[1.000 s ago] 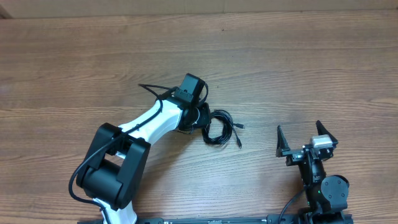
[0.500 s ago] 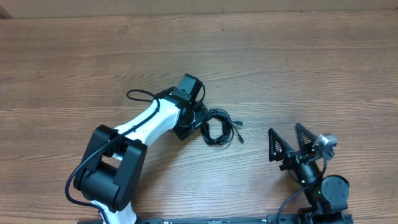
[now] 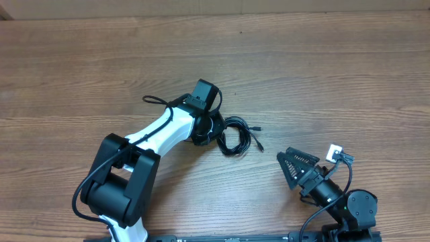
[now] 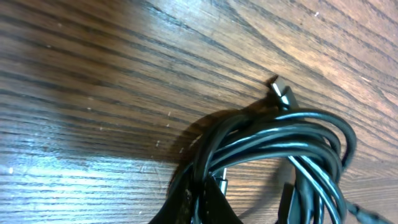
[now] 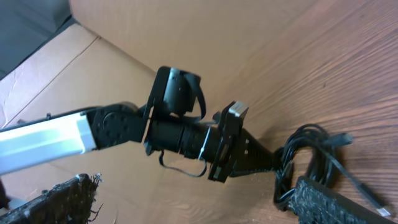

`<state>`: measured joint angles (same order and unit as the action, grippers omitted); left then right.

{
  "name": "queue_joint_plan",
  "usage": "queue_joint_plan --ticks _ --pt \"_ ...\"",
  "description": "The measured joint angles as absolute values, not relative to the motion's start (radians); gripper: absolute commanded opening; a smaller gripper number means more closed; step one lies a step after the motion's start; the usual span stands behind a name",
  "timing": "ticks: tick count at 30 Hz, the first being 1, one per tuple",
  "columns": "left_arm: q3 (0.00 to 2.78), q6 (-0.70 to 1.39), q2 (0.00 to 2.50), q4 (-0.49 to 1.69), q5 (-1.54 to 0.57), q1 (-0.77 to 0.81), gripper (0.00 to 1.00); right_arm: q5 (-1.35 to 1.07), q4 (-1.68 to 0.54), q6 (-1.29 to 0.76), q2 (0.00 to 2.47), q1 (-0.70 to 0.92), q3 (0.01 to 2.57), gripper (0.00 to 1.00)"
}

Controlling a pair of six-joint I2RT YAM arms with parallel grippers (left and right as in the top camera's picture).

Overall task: Untangle cables
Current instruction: 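Move the right gripper toward the cable held by the left gripper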

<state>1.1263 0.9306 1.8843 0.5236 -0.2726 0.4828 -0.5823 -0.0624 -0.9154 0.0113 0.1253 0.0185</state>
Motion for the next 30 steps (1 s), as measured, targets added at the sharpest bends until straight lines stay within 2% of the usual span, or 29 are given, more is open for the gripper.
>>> queue_joint_plan --ticks 3,4,5,6,8,9,11,15,16,17,22,26,28,30 --pt "1.126 0.916 1.884 0.524 -0.275 0.483 0.37 -0.602 -0.062 -0.926 0.043 0.125 0.019 1.00" --pt "1.125 0.914 1.884 0.524 -0.277 0.483 0.56 -0.605 -0.062 -0.937 0.068 0.125 0.019 1.00" --pt "1.124 0.909 1.884 0.524 -0.278 0.483 0.64 -0.607 -0.062 -0.946 0.099 0.125 0.019 1.00" --pt "1.124 0.910 1.885 0.524 -0.278 0.483 0.58 -0.610 -0.063 -0.955 0.133 0.125 0.019 0.99" --pt "1.124 0.915 1.885 0.518 -0.284 0.483 0.25 -0.614 -0.062 -0.968 0.202 0.125 0.019 0.97" --pt "1.123 0.913 1.885 0.517 -0.285 0.483 0.15 -0.615 -0.064 -0.975 0.236 0.125 0.019 0.96" --pt "1.121 0.908 1.889 0.519 -0.286 0.483 0.08 -0.618 -0.062 -0.984 0.319 0.125 0.019 0.96" --pt "1.120 0.908 1.890 0.516 -0.289 0.483 0.12 -0.628 -0.061 -0.994 0.509 0.125 0.019 0.85" --pt "1.120 0.909 1.890 0.516 -0.290 0.483 0.11 -0.632 -0.058 -0.997 0.558 0.125 0.019 0.85" --pt "1.120 0.909 1.890 0.516 -0.292 0.483 0.05 -0.638 -0.047 -0.998 0.601 0.125 0.019 0.85" --pt "1.120 0.909 1.890 0.508 -0.296 0.483 0.05 -0.691 0.074 -0.995 0.776 0.125 0.019 0.86" --pt "1.120 0.909 1.890 0.508 -0.296 0.483 0.04 -0.740 0.237 -0.995 0.880 0.125 0.020 0.99" --pt "1.120 0.909 1.890 0.507 -0.299 0.483 0.04 -0.756 0.306 -0.994 0.914 0.125 0.020 0.99" --pt "1.120 0.909 1.890 0.507 -0.300 0.483 0.04 -0.764 0.373 -0.996 0.944 0.125 0.022 0.90"
